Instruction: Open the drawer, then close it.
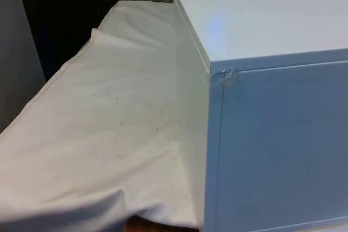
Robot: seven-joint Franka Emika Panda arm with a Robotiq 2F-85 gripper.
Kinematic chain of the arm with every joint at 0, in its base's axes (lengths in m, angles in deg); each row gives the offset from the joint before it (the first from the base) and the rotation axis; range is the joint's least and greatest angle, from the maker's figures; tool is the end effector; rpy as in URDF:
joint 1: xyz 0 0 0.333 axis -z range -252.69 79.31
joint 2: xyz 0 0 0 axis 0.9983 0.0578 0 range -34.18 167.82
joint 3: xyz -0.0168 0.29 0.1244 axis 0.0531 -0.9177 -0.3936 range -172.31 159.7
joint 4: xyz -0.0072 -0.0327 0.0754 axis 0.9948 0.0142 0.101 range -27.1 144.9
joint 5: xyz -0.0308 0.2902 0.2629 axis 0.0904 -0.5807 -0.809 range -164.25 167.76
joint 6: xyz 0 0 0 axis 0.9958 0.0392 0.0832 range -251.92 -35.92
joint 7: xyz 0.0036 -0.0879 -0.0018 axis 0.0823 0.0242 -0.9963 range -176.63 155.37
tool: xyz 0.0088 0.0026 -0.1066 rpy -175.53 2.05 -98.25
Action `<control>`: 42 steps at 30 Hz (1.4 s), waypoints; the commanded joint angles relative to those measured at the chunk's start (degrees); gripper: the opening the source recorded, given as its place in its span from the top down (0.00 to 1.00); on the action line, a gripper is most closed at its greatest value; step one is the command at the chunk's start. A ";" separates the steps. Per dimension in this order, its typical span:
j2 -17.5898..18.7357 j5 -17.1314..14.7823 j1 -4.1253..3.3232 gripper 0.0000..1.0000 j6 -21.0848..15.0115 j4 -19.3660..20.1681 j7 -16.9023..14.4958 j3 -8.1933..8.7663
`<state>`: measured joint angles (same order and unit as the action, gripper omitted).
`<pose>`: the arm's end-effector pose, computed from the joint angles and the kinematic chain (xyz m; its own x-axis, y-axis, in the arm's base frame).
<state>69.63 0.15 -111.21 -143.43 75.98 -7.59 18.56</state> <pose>0.5680 0.0021 0.4821 0.9962 -0.0678 -0.0546 -0.0680 -0.9977 -0.0028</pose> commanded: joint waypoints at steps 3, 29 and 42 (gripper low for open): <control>0.11 -0.40 0.06 0.00 -0.11 0.00 -0.23 0.00; -8.37 2.75 -0.57 0.00 -0.06 7.68 1.89 -1.49; -12.32 4.81 -0.57 0.00 -0.80 10.26 2.81 -3.27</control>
<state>57.88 4.33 -111.73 -143.26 85.67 -5.41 15.58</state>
